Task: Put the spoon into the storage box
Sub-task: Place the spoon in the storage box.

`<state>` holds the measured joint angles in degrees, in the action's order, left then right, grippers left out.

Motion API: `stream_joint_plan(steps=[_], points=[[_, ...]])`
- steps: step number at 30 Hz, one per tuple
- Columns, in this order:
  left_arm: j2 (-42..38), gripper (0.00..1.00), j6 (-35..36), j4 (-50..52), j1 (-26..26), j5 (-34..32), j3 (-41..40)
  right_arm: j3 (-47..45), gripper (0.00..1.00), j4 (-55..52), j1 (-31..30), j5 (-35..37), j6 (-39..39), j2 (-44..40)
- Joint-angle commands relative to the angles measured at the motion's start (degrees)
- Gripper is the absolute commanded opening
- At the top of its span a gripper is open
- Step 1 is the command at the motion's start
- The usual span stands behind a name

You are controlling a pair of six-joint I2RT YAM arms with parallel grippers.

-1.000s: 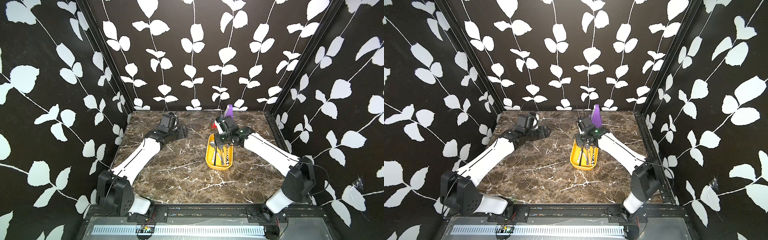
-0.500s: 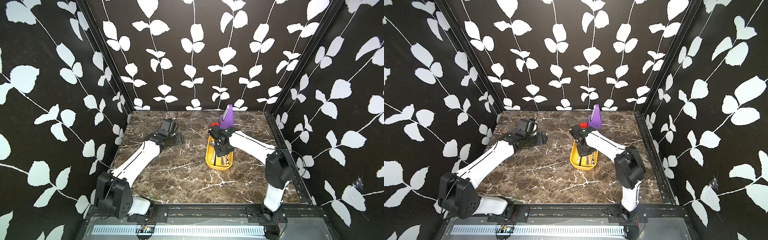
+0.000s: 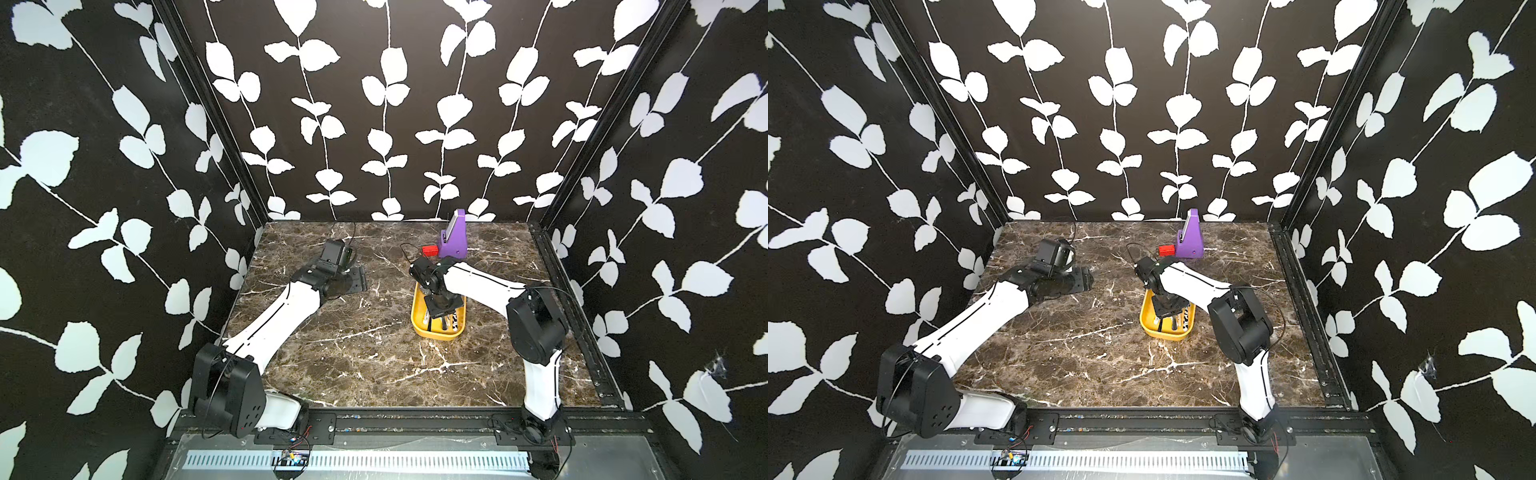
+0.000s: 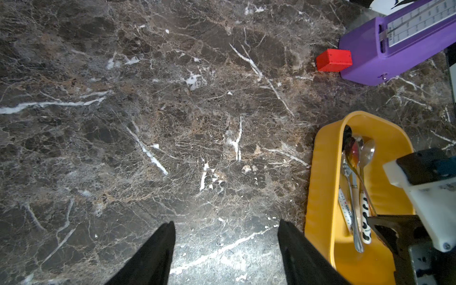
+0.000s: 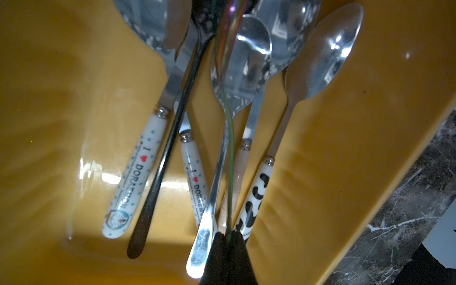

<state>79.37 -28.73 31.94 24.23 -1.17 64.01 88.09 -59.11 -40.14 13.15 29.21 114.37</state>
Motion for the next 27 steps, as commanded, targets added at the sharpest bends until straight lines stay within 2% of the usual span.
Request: stream_joint_plan(steps=[1, 10, 19, 27], points=[[-0.77, 0.71, 0.86, 1.45, -0.08, -0.6, -0.38, 1.22, 0.06, -0.37, -0.42, 0.28, 0.63, 1.12], [0.08, 0.71, 0.85, 1.54, -0.11, -0.39, 0.02, 2.33, 0.19, 1.28, -0.53, -2.57, 0.13, 2.56], [-0.01, 0.71, 1.13, 1.88, -0.12, -0.68, 0.32, 2.76, 0.21, 3.33, -0.64, -4.52, -0.58, 1.67], [-2.38, 0.72, 3.32, 1.54, -0.06, -3.38, 0.58, 0.35, 0.27, 11.33, 0.1, -5.61, -3.36, -6.76]])
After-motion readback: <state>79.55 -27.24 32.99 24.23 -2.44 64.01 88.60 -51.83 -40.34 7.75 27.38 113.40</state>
